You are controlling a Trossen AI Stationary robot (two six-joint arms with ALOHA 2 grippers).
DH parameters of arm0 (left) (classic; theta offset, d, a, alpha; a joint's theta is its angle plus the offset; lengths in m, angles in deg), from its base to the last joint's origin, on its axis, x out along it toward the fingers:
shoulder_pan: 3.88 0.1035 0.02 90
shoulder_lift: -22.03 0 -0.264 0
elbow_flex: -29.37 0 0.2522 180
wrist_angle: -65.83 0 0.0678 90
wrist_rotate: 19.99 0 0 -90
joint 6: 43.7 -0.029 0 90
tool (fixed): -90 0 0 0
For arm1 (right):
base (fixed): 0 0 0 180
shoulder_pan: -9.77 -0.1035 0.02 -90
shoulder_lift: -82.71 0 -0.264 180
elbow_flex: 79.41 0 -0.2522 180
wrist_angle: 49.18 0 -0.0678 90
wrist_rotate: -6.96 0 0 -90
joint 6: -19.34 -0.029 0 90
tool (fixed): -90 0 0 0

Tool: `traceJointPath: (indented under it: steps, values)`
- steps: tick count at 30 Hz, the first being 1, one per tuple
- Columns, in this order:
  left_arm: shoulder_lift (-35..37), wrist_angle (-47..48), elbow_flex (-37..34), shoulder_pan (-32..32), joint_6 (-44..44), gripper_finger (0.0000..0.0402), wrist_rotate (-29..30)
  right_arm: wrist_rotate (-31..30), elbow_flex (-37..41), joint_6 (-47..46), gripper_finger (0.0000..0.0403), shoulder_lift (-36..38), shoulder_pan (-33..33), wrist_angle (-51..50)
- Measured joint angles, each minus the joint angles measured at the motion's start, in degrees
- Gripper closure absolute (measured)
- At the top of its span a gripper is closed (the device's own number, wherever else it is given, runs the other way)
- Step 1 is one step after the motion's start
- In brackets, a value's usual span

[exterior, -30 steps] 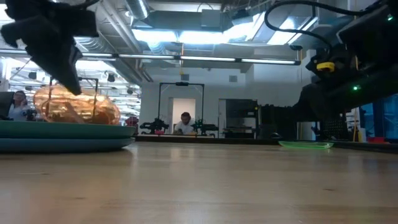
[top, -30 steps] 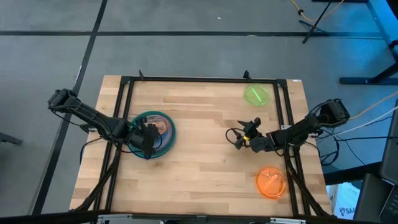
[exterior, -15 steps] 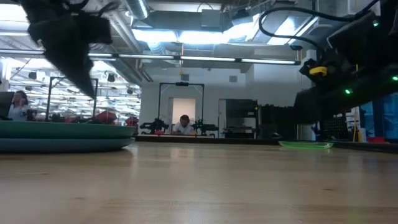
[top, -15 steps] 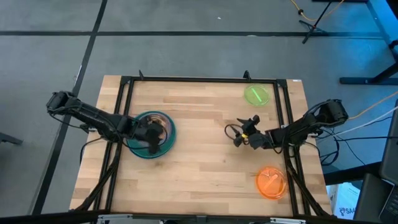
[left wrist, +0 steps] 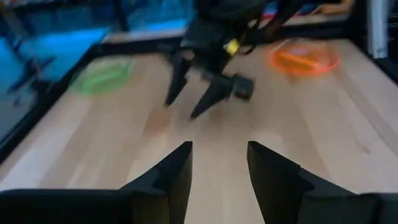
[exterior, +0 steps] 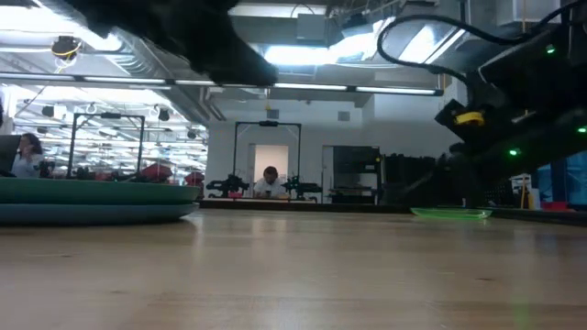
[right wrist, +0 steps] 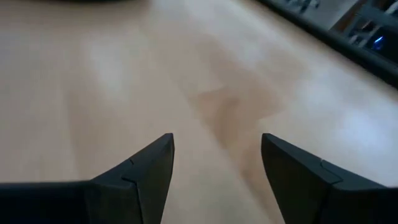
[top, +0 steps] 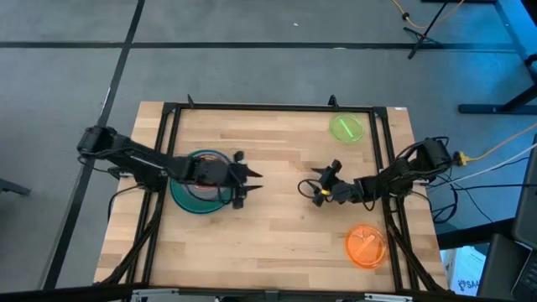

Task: Stack plastic plates
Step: Stack the green plate on top of the orange plate

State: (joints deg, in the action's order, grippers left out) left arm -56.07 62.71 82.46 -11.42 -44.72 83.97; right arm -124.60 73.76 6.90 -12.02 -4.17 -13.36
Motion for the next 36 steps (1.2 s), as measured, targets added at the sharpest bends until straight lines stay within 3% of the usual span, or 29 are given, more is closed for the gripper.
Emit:
traceJointPath:
  steps: [7, 13, 20, 24, 31, 36]
  values:
    - [-13.76, -23.29, -0.07, 5.81, -2.56, 0.0255, -8.66, 0.74, -0.08, 3.55, 0.0165, -3.02, 0.57, 7.16]
    - [-22.59, -35.47, -0.06, 9.14, -2.29, 0.0255, -9.72, 1.10, -0.06, 3.83, 0.0165, -4.55, 0.44, 8.45]
    - [-24.43, -39.43, -0.07, 12.46, -4.96, 0.0255, -11.36, -1.59, -0.04, 8.51, 0.0165, -3.75, 2.06, 10.64]
    - [-23.68, -39.51, -0.04, 15.05, -5.38, 0.0255, -15.14, -1.37, 0.09, 12.04, 0.0165, -1.68, 4.84, 9.91]
    - [-23.75, -37.83, -0.39, 18.55, -5.55, 0.0255, -19.75, -1.31, 0.07, 17.91, 0.0165, 6.60, 14.40, 4.25]
    - [-23.77, -37.58, -0.41, 20.47, -5.54, 0.0255, -23.10, -0.07, -1.95, 20.02, 0.0165, 14.52, 24.56, -9.05]
